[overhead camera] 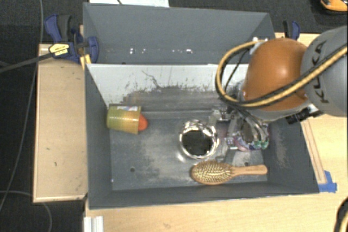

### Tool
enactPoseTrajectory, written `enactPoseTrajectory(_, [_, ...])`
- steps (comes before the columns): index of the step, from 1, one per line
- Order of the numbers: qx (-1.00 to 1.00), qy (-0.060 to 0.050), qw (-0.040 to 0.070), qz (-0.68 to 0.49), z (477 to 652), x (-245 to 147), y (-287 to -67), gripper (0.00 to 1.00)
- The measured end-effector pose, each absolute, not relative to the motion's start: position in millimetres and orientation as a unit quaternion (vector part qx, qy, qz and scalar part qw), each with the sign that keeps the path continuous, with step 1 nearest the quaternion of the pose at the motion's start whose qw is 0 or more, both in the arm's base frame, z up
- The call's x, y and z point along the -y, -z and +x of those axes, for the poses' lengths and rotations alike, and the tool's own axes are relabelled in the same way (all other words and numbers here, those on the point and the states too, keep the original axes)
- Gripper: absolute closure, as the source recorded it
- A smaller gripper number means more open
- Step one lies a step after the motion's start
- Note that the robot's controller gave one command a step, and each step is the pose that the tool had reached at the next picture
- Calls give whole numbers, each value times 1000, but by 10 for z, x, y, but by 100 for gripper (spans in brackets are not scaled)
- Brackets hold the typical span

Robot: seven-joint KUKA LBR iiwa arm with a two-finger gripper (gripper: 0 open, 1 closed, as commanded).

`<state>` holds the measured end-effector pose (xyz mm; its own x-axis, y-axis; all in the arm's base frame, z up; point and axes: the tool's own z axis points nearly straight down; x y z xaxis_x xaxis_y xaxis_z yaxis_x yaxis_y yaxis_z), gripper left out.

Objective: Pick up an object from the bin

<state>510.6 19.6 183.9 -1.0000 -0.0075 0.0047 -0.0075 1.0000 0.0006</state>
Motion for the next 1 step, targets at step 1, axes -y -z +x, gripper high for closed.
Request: enactPoseTrajectory(1, [1000, 0, -1, 3, 5122, -195, -1870, 0])
